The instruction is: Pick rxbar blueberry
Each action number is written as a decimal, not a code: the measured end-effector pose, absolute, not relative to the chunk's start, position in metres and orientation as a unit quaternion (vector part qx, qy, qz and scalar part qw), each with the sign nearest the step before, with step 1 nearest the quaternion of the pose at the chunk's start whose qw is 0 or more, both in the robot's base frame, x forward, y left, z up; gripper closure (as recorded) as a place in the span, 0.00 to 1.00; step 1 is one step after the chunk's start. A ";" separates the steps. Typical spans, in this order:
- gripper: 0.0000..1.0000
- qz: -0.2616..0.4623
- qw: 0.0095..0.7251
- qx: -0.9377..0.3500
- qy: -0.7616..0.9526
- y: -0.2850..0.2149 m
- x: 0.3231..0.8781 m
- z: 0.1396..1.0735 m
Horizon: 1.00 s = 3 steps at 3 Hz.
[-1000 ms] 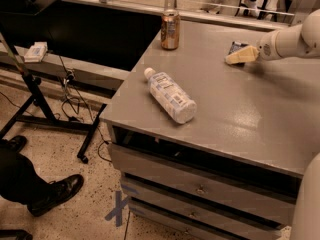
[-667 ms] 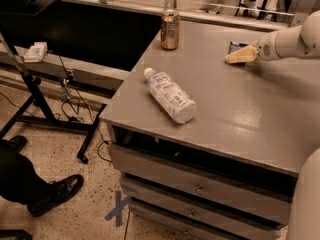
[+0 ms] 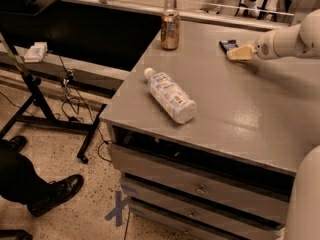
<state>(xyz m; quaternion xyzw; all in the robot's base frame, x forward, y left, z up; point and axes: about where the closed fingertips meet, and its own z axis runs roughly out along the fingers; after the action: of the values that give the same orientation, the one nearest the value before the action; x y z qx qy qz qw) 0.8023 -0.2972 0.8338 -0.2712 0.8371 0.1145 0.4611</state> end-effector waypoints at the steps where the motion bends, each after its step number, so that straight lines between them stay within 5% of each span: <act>1: 1.00 0.115 0.461 -0.271 0.837 -0.297 0.802 0.834; 3: 1.00 0.130 0.464 -0.309 0.820 -0.268 0.794 0.851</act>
Offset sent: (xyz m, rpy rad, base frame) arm -0.0493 0.1555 0.0831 0.0525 -0.0371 0.4760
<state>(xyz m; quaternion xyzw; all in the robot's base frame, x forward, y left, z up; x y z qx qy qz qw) 0.7940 -0.2677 0.8506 -0.3092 0.8200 0.1298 0.4638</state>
